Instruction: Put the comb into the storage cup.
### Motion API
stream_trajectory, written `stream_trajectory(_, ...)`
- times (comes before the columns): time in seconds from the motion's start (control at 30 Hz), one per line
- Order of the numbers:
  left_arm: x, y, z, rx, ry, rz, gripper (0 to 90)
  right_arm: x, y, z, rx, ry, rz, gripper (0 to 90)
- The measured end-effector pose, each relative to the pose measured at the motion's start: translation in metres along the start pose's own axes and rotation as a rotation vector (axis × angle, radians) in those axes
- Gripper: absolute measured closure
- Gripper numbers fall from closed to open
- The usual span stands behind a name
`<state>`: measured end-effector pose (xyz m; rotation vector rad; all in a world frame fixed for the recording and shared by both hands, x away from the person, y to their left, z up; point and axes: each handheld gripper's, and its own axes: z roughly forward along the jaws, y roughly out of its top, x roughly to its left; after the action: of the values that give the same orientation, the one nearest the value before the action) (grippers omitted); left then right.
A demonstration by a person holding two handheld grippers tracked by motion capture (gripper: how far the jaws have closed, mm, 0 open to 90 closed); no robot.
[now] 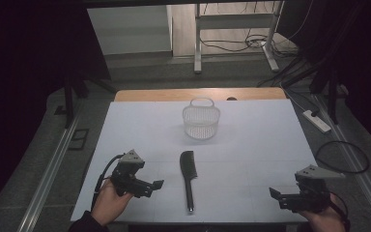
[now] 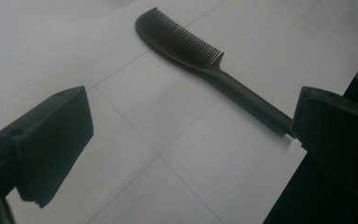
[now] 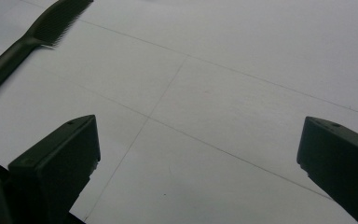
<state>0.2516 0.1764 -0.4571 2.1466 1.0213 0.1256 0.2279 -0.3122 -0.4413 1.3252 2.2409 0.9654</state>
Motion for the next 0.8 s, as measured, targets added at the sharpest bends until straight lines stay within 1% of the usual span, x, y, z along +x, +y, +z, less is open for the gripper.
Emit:
stream_trajectory(0.13,-0.002,0.004,0.004,0.007,-0.001,0.009,0.0,0.000,0.000,0.000,0.001,0.000,0.000,0.0)
stream_trajectory(0.23,-0.003,0.009,0.011,0.006,-0.020,0.003,0.0,0.000,0.000,0.000,0.001,-0.001,0.000,0.0)
stream_trajectory(0.53,-0.009,0.020,0.023,0.026,-0.027,0.036,0.0,0.000,0.000,0.000,0.001,0.000,-0.001,0.0)
stream_trajectory(0.73,-0.013,0.028,0.032,0.042,-0.048,0.045,0.0,0.000,0.000,0.001,0.005,0.001,-0.003,0.0)
stream_trajectory(0.8,-0.014,0.032,0.036,0.044,-0.057,0.059,0.0,0.000,0.000,0.001,0.006,0.001,-0.003,0.0)
